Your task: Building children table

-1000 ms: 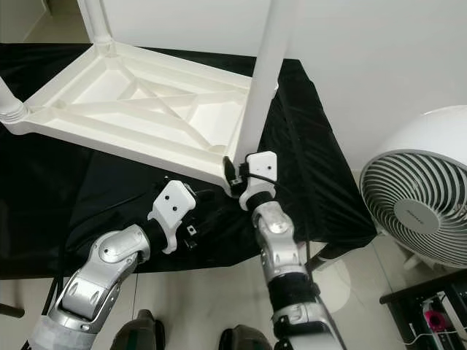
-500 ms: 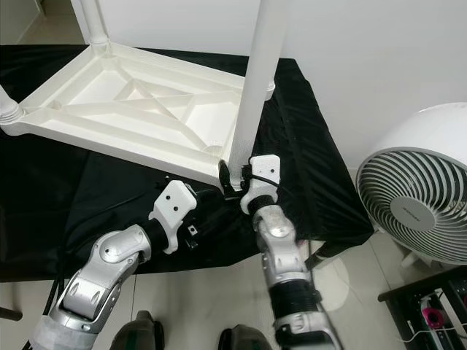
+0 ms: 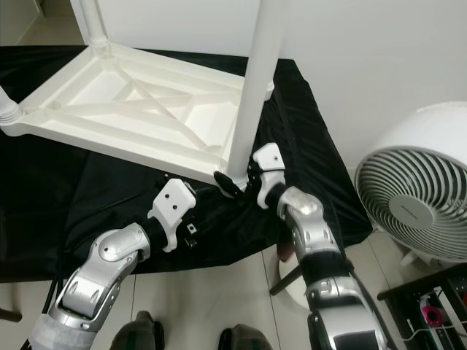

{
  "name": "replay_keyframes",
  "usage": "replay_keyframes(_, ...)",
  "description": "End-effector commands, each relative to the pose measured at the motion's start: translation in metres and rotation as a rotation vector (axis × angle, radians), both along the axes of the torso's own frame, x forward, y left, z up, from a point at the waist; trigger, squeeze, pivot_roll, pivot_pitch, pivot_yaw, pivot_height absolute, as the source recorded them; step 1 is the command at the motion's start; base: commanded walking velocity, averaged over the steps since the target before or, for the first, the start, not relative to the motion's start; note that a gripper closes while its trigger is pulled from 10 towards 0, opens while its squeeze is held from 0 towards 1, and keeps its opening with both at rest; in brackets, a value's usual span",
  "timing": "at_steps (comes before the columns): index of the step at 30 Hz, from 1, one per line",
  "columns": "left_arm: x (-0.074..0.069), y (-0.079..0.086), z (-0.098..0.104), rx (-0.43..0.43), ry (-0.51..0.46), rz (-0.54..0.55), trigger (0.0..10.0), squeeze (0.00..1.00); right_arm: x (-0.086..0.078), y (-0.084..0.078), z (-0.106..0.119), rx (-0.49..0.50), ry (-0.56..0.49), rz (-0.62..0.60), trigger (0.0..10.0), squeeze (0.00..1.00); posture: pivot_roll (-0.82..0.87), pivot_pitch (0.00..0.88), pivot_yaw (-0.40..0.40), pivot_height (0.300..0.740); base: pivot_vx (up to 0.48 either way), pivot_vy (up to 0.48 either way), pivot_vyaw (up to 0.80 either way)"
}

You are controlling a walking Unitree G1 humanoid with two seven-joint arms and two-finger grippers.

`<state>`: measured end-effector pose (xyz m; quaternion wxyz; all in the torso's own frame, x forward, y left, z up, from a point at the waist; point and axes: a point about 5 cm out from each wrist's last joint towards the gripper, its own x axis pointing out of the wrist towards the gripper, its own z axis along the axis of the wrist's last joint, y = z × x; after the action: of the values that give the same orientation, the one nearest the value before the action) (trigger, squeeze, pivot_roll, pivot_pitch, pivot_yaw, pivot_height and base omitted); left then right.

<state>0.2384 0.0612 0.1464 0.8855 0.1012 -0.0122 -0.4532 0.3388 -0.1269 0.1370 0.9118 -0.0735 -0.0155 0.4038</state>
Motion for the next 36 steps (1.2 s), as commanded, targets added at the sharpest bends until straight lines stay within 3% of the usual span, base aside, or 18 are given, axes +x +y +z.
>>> replay_keyframes(1, 0.002, 0.0, 0.0, -0.007, -0.004, 0.033, 10.0, 0.0, 0.0, 0.001, -0.005, -0.028, 0.024, 0.047, 5.3, 0.0, 0.04, 0.011, -0.07, 0.74, 0.0, 0.0, 0.0)
replay_keyframes(4, 0.002, 0.0, 0.001, -0.008, -0.004, 0.033, 10.0, 0.0, 0.002, 0.003, -0.006, -0.038, 0.03, 0.065, 5.3, 0.0, 0.04, 0.011, -0.07, 0.74, 0.0, 0.0, 0.0)
replay_keyframes(5, 0.001, 0.0, 0.001, -0.007, -0.004, 0.034, 10.0, 0.0, 0.004, 0.004, -0.006, -0.045, 0.032, 0.083, 0.1, 0.0, 0.05, 0.013, -0.072, 0.74, 0.0, 0.0, 0.0)
replay_keyframes(15, -0.002, 0.003, 0.0, -0.004, 0.001, 0.05, 10.0, 0.0, 0.009, -0.003, -0.007, -0.083, 0.062, 0.111, 0.0, 0.0, 0.06, 0.022, -0.079, 0.74, 0.0, 0.0, 0.0)
replay_keyframes(21, -0.002, 0.004, 0.0, -0.006, 0.004, 0.055, 10.0, 0.0, 0.012, -0.015, -0.008, -0.07, 0.049, 0.05, 0.0, 0.0, 0.06, 0.028, -0.078, 0.74, 0.0, 0.0, 0.0)
replay_keyframes(22, -0.002, 0.004, 0.0, -0.007, 0.005, 0.055, 10.0, 0.0, 0.014, -0.018, -0.007, -0.057, 0.042, 0.006, 3.2, 0.0, 0.06, 0.03, -0.077, 0.74, 0.0, 0.0, 0.0)
replay_keyframes(23, -0.001, 0.004, 0.0, -0.006, 0.004, 0.055, 10.0, 0.0, 0.017, -0.023, -0.006, -0.037, 0.03, -0.058, 10.0, 0.0, 0.06, 0.033, -0.073, 0.74, 0.0, 0.0, 0.0)
replay_keyframes(31, -0.001, 0.004, 0.001, -0.004, 0.006, 0.049, 10.0, 0.0, 0.021, -0.037, -0.002, 0.023, -0.041, -0.323, 10.0, 0.0, 0.05, 0.038, -0.07, 0.74, 0.0, 0.0, 0.0)
replay_keyframes(36, -0.001, 0.004, 0.0, -0.005, 0.008, 0.05, 10.0, 0.0, 0.014, -0.031, -0.003, 0.098, -0.056, -0.451, 10.0, 0.0, 0.05, 0.041, -0.071, 0.74, 0.0, 0.0, 0.0)
